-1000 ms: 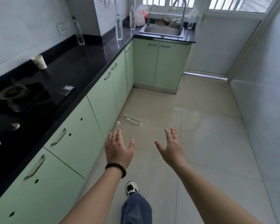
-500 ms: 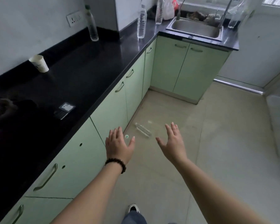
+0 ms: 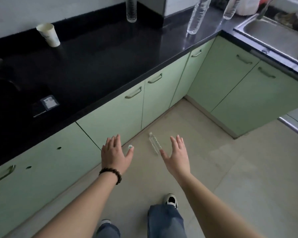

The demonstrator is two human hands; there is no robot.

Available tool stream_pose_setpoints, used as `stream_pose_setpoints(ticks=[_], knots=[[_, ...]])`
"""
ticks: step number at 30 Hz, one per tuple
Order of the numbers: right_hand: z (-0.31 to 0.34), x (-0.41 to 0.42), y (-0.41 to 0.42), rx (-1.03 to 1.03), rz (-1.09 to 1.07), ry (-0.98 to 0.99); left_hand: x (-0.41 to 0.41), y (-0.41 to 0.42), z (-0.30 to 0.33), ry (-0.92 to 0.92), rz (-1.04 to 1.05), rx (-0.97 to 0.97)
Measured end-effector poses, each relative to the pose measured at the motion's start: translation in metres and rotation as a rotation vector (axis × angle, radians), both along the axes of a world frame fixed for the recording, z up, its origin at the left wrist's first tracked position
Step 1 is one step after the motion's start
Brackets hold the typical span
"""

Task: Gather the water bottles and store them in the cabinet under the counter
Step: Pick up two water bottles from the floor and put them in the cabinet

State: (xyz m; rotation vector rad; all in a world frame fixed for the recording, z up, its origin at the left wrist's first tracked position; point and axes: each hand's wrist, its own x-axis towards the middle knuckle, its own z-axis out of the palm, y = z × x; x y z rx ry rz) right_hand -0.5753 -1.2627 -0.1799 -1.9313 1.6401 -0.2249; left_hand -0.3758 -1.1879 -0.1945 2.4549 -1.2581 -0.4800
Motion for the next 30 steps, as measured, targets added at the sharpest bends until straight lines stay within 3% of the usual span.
stream_pose_setpoints(ticks=[10, 15, 20, 30], knots=[[-0.054, -0.049, -0.111, 0.105, 0.249, 0.057, -0.049, -0.055, -0.042, 0.018, 0.277, 0.114], [-0.110, -0.037, -0.132, 0.152, 0.274, 0.069, -0.048, -0.070, -0.092, 0.155, 0.372, 0.077], [-0.200, -0.024, -0.151, 0.178, 0.273, 0.094, -0.034, -0.083, -0.184, 0.276, 0.437, 0.052], [-0.457, 0.005, -0.196, 0.166, 0.233, 0.060, 0.000, -0.114, -0.459, 0.538, 0.580, -0.070]])
